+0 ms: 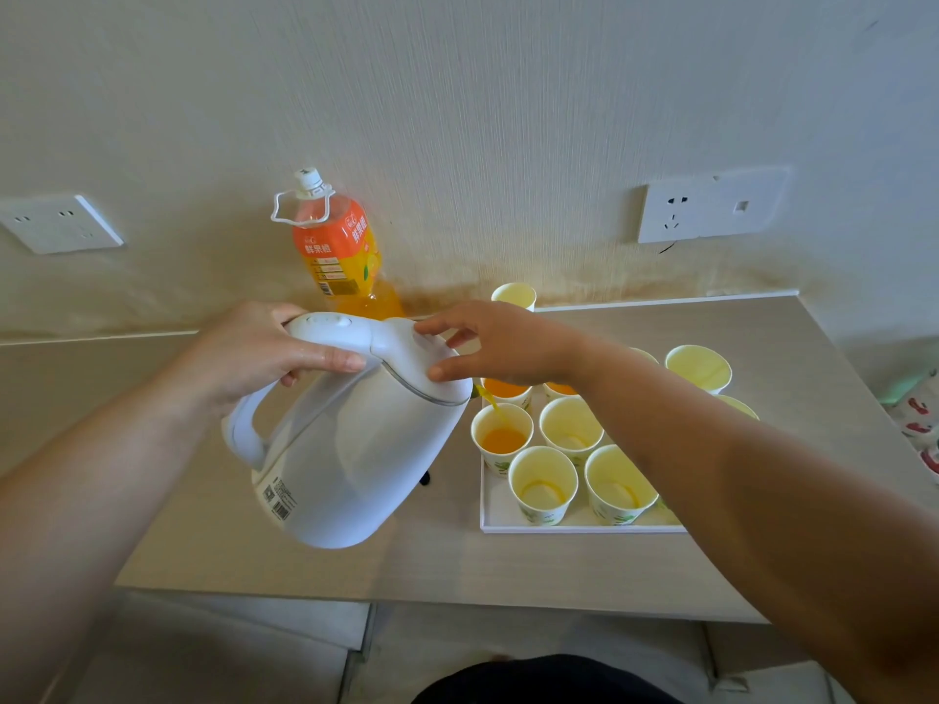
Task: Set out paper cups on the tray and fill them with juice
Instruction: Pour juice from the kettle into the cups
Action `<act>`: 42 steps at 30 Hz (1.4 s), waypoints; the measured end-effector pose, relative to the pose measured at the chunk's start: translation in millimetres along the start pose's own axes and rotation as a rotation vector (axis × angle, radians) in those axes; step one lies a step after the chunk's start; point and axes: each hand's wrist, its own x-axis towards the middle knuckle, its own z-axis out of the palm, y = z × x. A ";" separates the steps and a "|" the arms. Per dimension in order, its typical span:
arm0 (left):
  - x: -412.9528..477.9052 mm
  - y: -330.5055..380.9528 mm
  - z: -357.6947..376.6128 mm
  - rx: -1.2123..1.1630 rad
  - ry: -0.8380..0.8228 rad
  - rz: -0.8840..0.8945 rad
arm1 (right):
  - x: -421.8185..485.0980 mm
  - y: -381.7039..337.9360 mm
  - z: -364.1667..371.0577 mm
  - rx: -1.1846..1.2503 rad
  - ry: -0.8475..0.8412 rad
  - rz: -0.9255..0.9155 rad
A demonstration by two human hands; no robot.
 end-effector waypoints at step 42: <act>1.9 5.6 -12.2 0.056 -0.038 0.030 | 6.8 -1.6 -0.1 0.011 0.025 -0.002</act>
